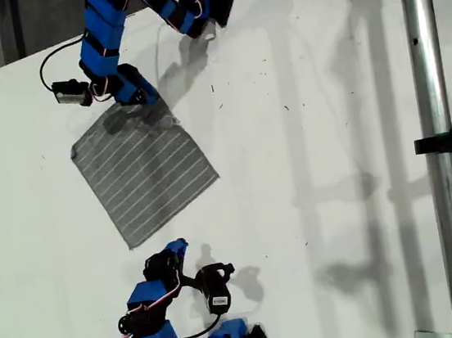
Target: Grasp corners of a towel and fold twice.
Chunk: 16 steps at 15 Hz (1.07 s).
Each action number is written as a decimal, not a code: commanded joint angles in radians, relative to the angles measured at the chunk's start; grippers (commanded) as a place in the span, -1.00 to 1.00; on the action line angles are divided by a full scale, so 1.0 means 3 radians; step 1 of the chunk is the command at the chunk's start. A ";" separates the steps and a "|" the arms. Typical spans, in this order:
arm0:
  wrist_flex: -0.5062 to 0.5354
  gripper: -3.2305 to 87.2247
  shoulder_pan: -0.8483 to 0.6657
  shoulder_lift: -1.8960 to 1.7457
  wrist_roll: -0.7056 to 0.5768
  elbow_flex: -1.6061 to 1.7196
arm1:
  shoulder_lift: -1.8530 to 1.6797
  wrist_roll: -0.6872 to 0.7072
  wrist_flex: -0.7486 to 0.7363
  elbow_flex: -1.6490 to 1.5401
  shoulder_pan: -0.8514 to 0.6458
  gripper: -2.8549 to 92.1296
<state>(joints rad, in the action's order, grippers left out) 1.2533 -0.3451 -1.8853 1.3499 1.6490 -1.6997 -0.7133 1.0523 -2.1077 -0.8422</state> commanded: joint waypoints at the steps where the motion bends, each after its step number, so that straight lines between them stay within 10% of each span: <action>1: 0.0020 -0.99 -0.0066 -0.0046 -0.0020 -0.0210 | -0.0327 -0.0358 0.0153 0.0015 0.0547 -0.95; 4: 0.0031 -0.99 -0.0066 -0.0097 -0.0020 -0.0194 | -0.0496 -0.0557 0.0327 0.0010 0.0849 -0.95; 9: 0.0020 -0.99 -0.0036 -0.0102 -0.0015 -0.0174 | -0.1012 0.0210 0.0879 0.0562 -0.0414 -0.95; 16: 0.0056 -0.99 -0.0026 -0.0107 -0.0005 -0.0164 | 0.0516 0.0414 -0.0128 0.0419 -0.0629 -0.95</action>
<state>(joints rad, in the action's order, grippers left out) 1.2640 -0.3451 -1.8853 1.3499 1.6490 -1.6168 -0.6044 1.0723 -1.9896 -1.0247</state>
